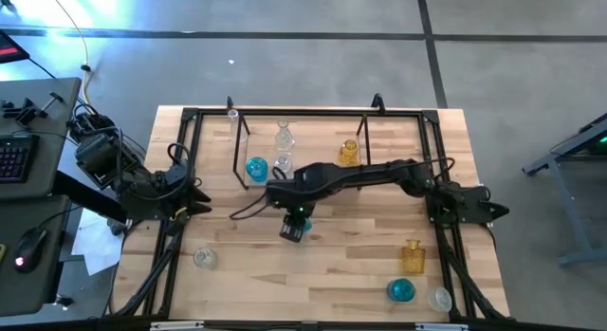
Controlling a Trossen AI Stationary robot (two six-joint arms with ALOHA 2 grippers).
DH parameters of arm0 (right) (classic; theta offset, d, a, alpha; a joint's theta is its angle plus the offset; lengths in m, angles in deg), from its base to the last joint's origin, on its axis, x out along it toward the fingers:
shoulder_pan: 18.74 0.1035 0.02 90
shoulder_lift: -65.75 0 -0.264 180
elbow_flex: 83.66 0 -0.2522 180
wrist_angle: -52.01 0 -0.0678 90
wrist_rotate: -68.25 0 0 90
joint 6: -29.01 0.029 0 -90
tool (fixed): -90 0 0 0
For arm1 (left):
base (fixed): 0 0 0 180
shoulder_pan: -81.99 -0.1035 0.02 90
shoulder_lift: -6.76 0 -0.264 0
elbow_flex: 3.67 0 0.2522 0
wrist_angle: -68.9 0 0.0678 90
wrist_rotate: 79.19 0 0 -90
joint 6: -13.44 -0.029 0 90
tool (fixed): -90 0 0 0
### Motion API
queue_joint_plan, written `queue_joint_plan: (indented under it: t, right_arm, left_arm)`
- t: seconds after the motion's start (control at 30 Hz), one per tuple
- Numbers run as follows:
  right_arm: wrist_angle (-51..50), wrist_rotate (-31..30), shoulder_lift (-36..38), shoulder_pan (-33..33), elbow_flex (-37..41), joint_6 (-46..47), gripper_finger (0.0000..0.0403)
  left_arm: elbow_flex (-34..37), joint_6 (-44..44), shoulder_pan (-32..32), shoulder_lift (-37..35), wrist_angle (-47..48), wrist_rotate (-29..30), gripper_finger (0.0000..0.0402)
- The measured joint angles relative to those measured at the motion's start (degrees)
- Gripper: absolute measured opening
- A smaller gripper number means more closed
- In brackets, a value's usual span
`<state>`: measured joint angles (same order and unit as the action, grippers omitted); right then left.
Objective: Sort vases onto shelf
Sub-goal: Put the blue vase on the shelf aligned with the other blue vase
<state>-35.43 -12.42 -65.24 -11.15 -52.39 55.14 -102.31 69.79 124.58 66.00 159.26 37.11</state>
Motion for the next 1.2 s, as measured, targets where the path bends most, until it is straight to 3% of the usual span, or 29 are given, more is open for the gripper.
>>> queue_joint_plan:
  t: [0.3,0.47,0.8,0.97,1.2]
  right_arm:
    - [1.6,-13.3,13.0,0.5,0.0,2.2,0.0135]
    - [3.3,-19.7,20.6,0.8,0.0,2.1,0.0136]
    - [2.5,-25.4,30.7,0.8,0.0,-2.9,0.0136]
    - [-2.4,-28.7,34.2,0.7,0.0,-6.4,0.0136]
    - [-7.0,-31.4,38.2,0.7,0.0,-12.9,0.0136]
  left_arm:
    - [0.0,-3.2,-0.4,0.7,-0.5,0.1,0.0121]
    - [1.0,-11.9,-5.6,4.6,-2.0,2.1,0.0132]
    - [2.6,-32.9,-22.3,17.9,-18.5,-13.1,0.0143]
    - [2.6,-35.8,-28.2,23.6,-25.8,-23.1,0.0143]
    - [2.5,-36.1,-29.8,29.0,-31.8,-28.9,0.0143]
